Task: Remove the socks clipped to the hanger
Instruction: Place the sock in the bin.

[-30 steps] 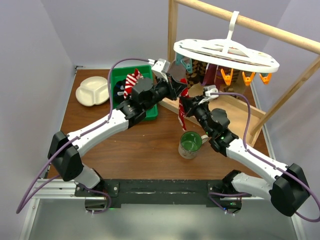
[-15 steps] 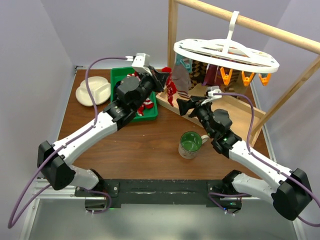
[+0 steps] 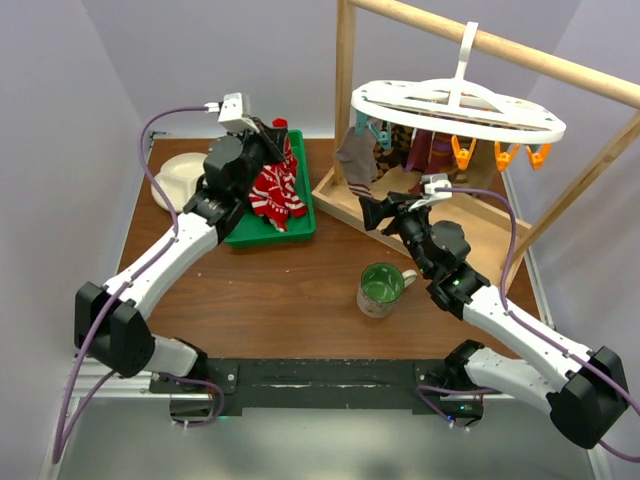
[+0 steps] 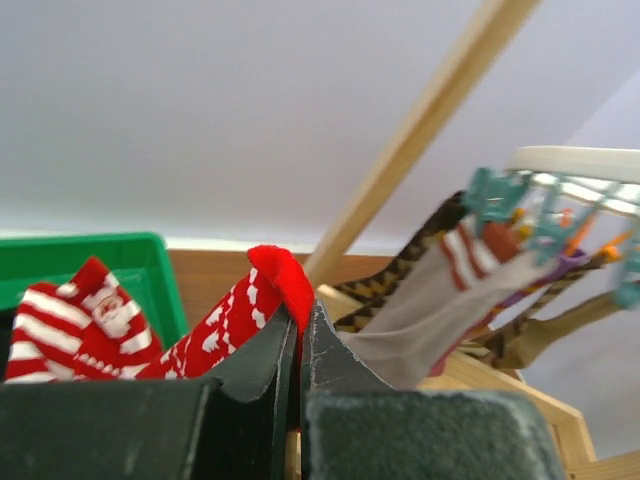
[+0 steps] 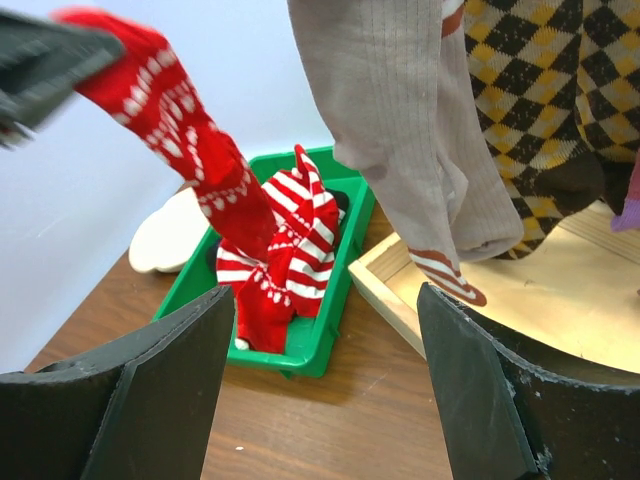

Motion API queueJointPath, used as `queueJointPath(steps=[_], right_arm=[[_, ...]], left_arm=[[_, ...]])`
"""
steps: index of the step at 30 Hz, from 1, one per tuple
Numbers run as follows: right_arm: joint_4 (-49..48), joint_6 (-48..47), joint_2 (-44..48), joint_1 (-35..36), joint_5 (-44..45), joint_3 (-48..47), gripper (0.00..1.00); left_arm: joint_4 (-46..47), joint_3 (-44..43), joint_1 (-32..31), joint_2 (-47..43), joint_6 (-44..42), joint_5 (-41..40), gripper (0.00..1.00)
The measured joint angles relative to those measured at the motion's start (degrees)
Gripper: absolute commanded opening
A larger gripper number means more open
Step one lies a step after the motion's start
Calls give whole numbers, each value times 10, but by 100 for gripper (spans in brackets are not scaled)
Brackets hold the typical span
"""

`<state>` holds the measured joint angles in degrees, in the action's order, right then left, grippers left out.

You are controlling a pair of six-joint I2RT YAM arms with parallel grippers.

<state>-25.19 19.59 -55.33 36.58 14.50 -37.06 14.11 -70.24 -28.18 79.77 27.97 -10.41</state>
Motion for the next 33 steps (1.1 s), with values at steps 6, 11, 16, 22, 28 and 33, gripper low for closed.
queueJointPath(steps=[6,11,16,22,28,33], right_arm=[[11,1,3,0,0,0,79],[18,1,4,0,-1,0,80],[23,3,3,0,-3,0,80],[45,3,6,0,-5,0,81],[52,2,14,0,-5,0,82],[56,2,15,0,-5,0,82]], left_arm=[[20,35,86,75,22,42,0],[16,-15,158,214,29,84,4],[-1,-110,192,340,24,102,6],[-16,-155,193,370,19,102,29],[-14,-165,196,371,8,99,55],[-13,-164,202,370,-1,100,65]])
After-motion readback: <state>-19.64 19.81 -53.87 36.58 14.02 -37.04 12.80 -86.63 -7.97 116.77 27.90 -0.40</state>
